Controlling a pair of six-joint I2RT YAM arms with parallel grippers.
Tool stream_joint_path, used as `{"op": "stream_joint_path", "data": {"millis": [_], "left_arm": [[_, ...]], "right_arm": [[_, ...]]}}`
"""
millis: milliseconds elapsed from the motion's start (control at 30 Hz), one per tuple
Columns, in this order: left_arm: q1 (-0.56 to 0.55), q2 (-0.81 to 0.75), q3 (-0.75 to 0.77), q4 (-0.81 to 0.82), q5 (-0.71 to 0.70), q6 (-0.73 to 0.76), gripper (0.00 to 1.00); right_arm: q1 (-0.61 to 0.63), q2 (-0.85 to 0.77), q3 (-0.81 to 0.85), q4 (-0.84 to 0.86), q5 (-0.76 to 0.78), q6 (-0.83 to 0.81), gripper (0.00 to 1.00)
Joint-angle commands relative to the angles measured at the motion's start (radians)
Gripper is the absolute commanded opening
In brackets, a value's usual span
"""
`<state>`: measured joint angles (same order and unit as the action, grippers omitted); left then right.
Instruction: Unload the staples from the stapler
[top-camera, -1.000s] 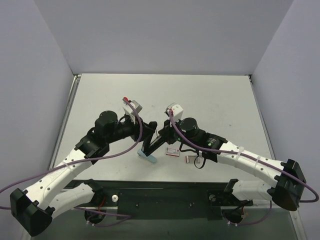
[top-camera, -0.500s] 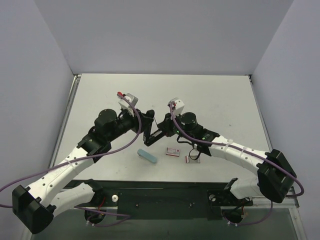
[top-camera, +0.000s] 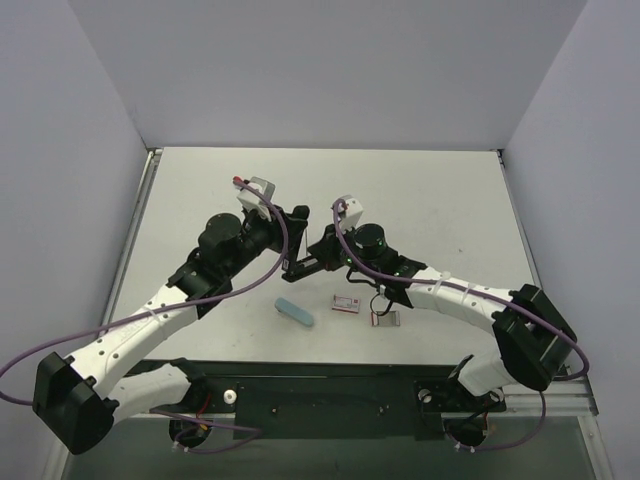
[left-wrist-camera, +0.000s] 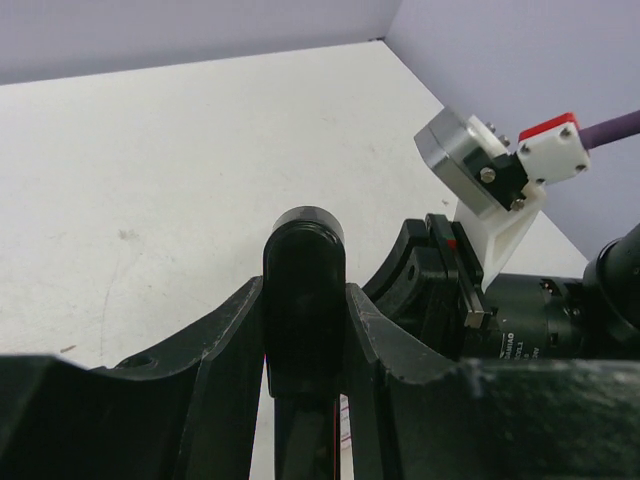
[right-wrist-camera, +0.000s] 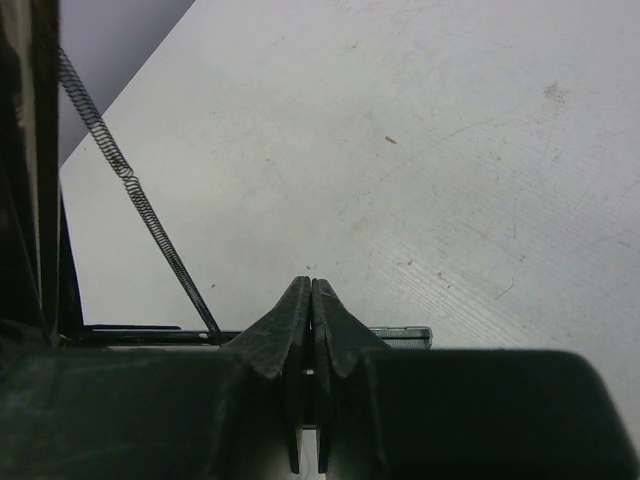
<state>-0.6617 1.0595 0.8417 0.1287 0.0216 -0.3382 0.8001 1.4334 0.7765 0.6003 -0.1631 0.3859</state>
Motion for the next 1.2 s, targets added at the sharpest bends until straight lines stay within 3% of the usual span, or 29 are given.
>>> {"op": "stream_joint_path", "data": {"millis": [0,667,1167], "left_arm": [[-0.001,-0.006,0.057,0.313,-0.093,-0.041,0.00],[-0.018,0.183,0.112,0.466,-0.195,-0.051,0.00],[-0.022,0.306,0.221,0.468,-0.203,-0.019,0.00]], "right_arm": [[-0.007,0.027,0.007,0.038,-0.053,0.036,0.00],[-0.019,0.094,0.036,0.134,-0.151,0.136,0.00],[-0.039,0.163,0.047,0.262,-0.223,0.240,0.00]]}}
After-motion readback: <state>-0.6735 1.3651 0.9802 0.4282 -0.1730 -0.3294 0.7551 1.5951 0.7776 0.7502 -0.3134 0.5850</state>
